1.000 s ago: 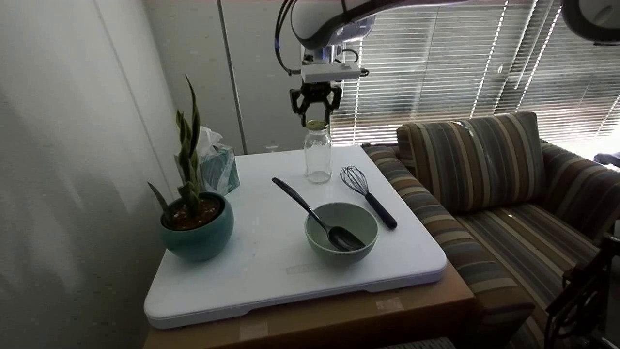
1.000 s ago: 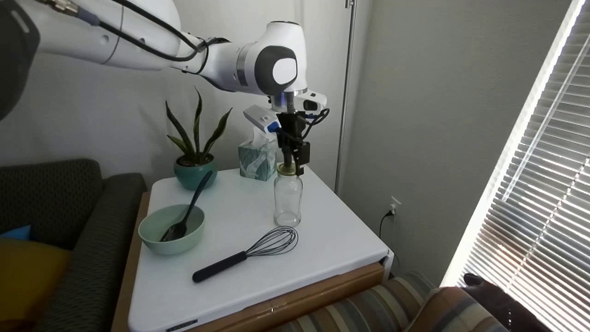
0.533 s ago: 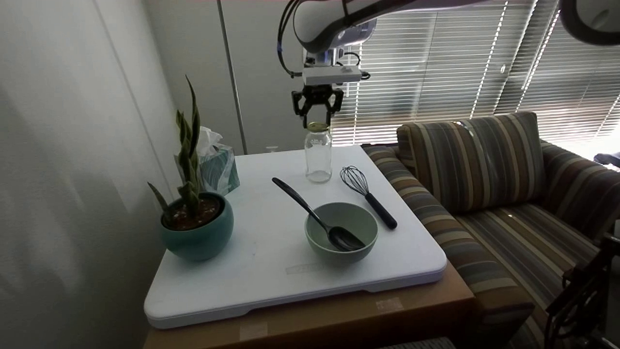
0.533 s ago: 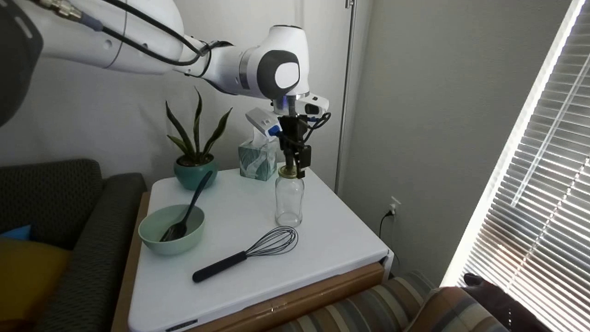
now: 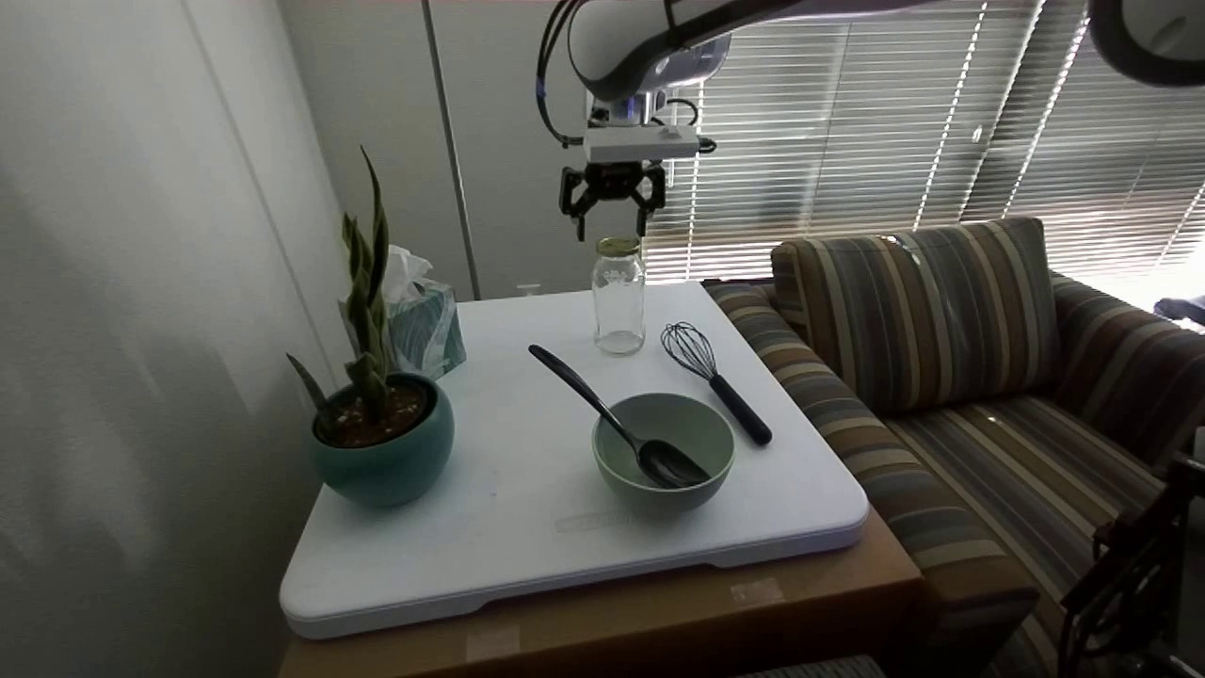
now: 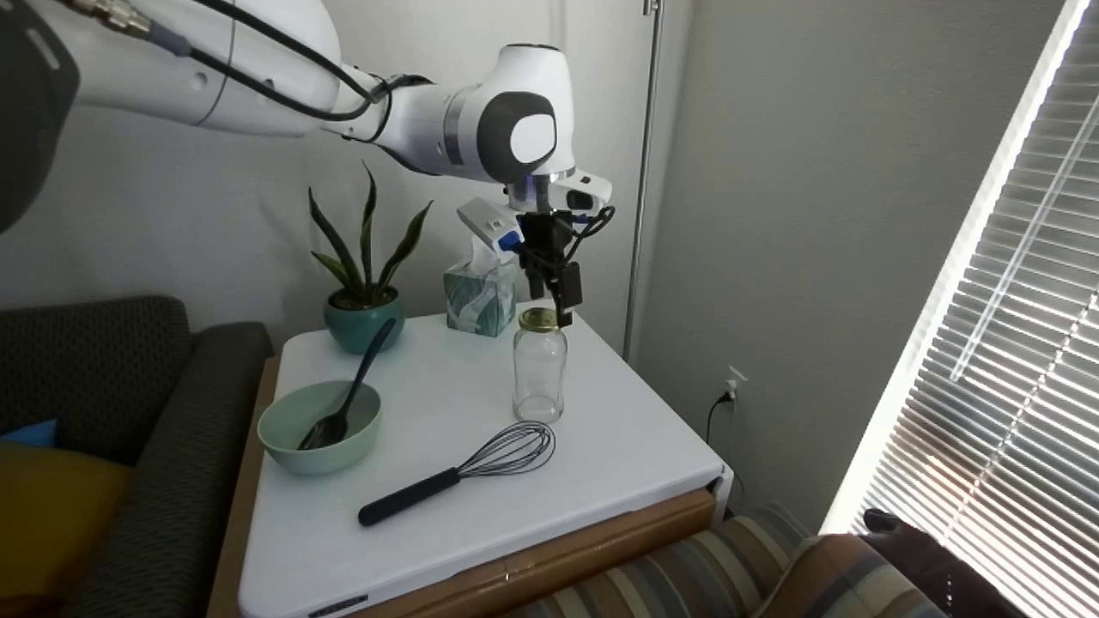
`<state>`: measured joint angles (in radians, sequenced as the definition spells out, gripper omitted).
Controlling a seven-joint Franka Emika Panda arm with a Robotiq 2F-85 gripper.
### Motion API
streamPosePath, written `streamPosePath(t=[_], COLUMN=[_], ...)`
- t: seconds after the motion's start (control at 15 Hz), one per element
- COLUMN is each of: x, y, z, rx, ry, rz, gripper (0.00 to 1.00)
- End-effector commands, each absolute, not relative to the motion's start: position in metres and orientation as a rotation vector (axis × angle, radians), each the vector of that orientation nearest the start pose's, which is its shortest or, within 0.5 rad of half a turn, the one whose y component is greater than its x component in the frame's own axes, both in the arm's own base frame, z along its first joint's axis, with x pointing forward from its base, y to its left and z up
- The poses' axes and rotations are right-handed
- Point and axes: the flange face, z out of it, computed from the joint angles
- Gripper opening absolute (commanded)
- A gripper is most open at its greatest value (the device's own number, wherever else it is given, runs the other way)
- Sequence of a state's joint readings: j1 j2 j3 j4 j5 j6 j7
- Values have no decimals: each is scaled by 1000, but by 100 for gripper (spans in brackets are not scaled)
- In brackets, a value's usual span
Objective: Pick the lid on the table and put it on the bottle
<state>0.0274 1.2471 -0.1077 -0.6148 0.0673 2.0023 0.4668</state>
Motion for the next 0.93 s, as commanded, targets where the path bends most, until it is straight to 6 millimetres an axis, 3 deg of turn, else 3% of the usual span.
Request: streamPosePath(t=[0.0,0.4,0.47,0.6,0.87], x=[818,793,805,797,796], y=[7,61,59,69,66], z=[274,379,355,384,380], rx=[-3063,-3132,-3104,-3111,-3119], ry=[750,637,635,620,627], rz=[-254,-136,-205,-186,-159], gripper=[100,100,100,100,100])
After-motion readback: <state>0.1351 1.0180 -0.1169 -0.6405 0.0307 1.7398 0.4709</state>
